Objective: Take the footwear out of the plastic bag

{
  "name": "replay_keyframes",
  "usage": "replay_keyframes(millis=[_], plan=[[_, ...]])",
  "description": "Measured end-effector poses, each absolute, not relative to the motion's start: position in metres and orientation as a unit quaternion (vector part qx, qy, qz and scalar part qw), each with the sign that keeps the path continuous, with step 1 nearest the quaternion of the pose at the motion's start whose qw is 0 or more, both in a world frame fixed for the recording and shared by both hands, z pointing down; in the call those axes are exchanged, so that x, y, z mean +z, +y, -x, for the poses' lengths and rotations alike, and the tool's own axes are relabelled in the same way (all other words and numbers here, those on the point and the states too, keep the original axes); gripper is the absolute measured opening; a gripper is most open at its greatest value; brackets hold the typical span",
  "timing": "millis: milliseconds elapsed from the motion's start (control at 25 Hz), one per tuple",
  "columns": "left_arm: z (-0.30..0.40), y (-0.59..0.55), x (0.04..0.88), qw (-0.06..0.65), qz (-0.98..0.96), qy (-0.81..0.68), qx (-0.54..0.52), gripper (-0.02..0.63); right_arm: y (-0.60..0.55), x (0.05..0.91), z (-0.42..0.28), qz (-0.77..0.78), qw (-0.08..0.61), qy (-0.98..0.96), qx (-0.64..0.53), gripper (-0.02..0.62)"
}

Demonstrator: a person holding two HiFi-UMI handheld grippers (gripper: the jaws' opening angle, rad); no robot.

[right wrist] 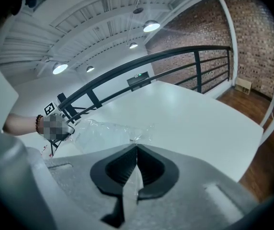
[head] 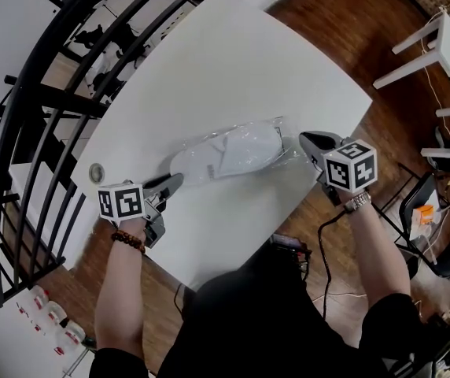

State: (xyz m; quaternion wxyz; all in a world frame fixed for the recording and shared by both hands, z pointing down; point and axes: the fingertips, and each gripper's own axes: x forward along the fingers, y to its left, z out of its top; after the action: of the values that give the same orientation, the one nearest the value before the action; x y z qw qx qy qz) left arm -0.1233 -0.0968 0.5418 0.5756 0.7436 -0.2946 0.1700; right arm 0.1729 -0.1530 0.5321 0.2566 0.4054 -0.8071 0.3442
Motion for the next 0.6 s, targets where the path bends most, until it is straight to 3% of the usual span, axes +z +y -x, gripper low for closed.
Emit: replay_keyframes(millis=[600], plan=[[0.151, -0.089, 0.535, 0.587, -0.728, -0.331, 0.13, 0.097, -0.158, 0.526, -0.199, -0.454, 0.252, -0.787, 0.334, -0.006]])
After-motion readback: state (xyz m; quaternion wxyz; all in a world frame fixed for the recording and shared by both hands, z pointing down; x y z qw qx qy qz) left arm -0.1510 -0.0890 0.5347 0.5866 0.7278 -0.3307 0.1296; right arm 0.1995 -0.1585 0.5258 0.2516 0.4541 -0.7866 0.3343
